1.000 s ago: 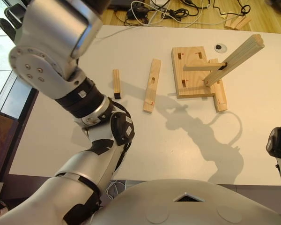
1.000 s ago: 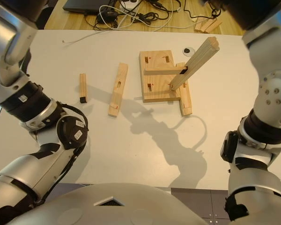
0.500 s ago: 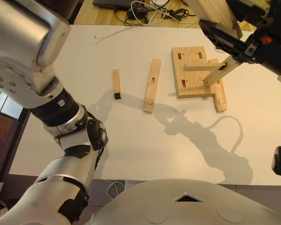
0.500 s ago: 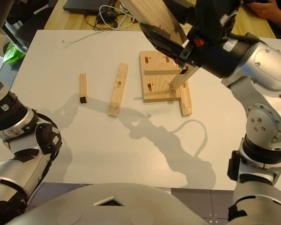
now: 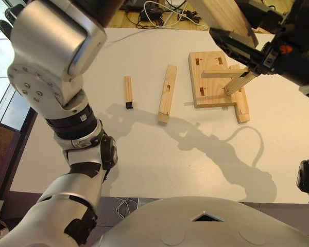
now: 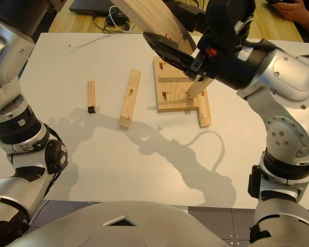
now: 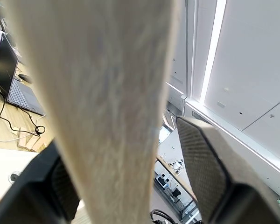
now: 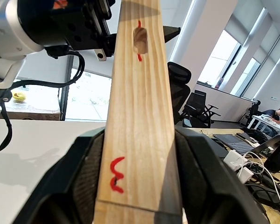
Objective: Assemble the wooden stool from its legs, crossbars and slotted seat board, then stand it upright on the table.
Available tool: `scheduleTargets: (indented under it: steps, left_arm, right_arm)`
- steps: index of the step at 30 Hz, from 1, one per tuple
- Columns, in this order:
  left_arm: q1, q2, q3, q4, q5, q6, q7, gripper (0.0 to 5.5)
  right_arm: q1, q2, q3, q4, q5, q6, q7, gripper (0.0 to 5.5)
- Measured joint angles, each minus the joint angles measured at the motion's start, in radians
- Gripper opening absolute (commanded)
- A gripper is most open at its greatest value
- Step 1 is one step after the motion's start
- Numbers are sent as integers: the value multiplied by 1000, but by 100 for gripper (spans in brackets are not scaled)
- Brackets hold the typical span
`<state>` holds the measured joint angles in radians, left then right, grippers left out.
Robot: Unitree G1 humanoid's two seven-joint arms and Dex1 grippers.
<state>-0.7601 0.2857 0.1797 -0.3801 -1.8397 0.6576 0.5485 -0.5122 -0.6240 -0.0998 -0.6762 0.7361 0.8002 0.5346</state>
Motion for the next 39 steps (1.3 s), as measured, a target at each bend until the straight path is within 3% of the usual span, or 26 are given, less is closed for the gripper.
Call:
scheduleTargets:
  steps: [2,12,15,25,26,33,39]
  left_arm:
    - [9,0,-11,-1,-3,-11,0,300]
    - [35,0,-24,-6,-6,-62,17,137]
    - [36,2,-24,-11,-5,-63,17,110]
    - [38,12,-34,-15,6,-70,13,108]
    - [38,13,-35,-17,12,-70,8,144]
    - [38,23,-60,-37,62,-70,-5,250]
    - [38,23,-65,-41,60,-71,6,240]
  right_arm:
    - [-3,8,0,0,3,0,-6,205]
    - [-16,17,0,3,5,0,-24,205]
    - [-17,17,0,3,5,-2,-24,205]
    - [-17,15,2,2,-7,-6,-23,205]
    - [-17,15,5,2,-10,-9,-23,205]
    - [-17,15,18,1,-18,-14,-24,205]
    - [-17,15,19,2,-18,-15,-23,205]
